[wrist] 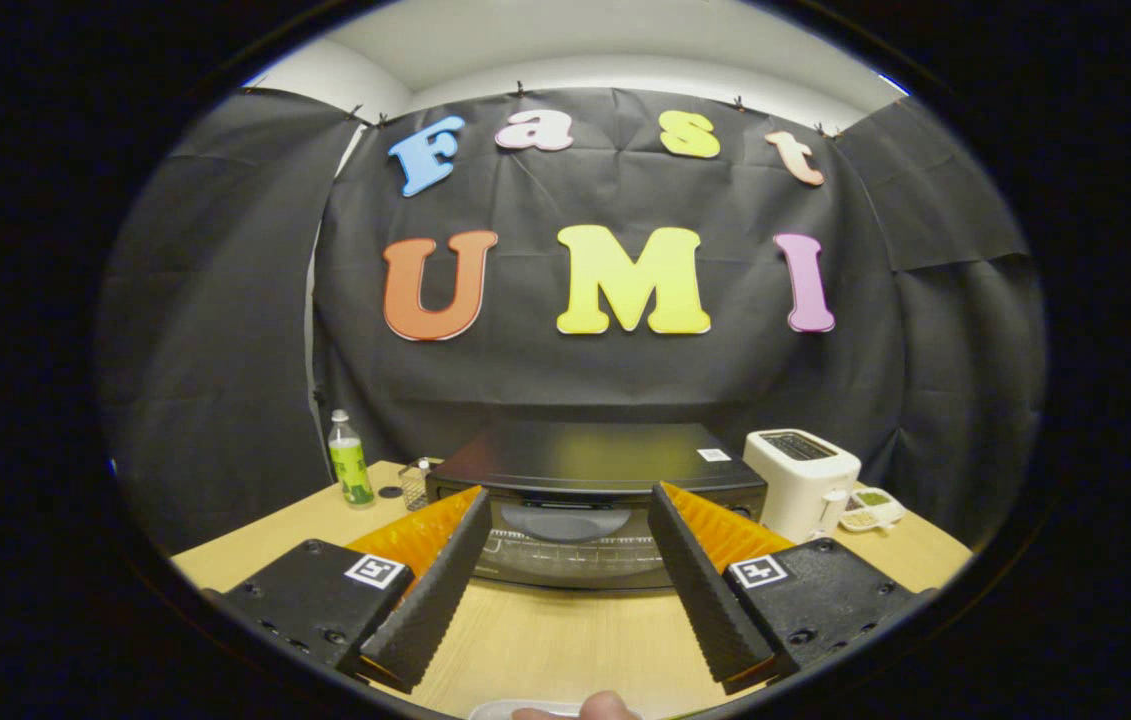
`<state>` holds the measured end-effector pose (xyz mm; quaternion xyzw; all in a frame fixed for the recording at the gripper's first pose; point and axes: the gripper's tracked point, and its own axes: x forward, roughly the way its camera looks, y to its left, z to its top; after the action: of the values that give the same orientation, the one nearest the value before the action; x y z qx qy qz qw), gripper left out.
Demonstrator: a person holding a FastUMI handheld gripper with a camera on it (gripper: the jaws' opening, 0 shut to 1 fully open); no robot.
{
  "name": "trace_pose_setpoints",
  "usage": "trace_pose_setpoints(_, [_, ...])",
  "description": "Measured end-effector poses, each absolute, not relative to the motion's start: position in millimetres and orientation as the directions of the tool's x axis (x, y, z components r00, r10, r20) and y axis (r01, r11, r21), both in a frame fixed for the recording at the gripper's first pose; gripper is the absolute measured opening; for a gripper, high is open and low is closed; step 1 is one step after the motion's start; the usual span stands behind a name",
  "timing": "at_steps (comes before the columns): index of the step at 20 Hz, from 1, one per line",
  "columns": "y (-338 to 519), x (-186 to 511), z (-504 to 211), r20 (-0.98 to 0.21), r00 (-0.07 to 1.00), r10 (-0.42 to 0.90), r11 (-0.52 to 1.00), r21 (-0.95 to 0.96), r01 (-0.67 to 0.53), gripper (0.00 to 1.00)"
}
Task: Open the toaster oven, put the food inside, and close the toaster oven door.
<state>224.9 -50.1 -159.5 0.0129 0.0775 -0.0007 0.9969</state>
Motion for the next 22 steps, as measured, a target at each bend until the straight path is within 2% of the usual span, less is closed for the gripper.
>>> trace_pose_setpoints(9, [-41.9, 318.0, -205.8, -0.22, 0.975, -0.011, 1.0, -0.026, 0.005, 1.0])
trace_pose_setpoints(13, [-43.0, 320.4, -206.9, -0.205, 0.978, -0.034, 0.999, -0.047, 0.024, 1.0])
trace_pose_setpoints(17, [-45.5, 309.9, -220.6, -0.268, 0.962, -0.053, 0.997, -0.06, 0.039, 1.0])
trace_pose_setpoints(19, [-40.5, 306.4, -217.2, -0.261, 0.965, -0.026, 0.997, 0.059, 0.042, 1.0])
trace_pose_setpoints(22, [-42.8, 291.9, -223.6, -0.285, 0.958, -0.038, 0.999, 0.018, 0.045, 1.0])
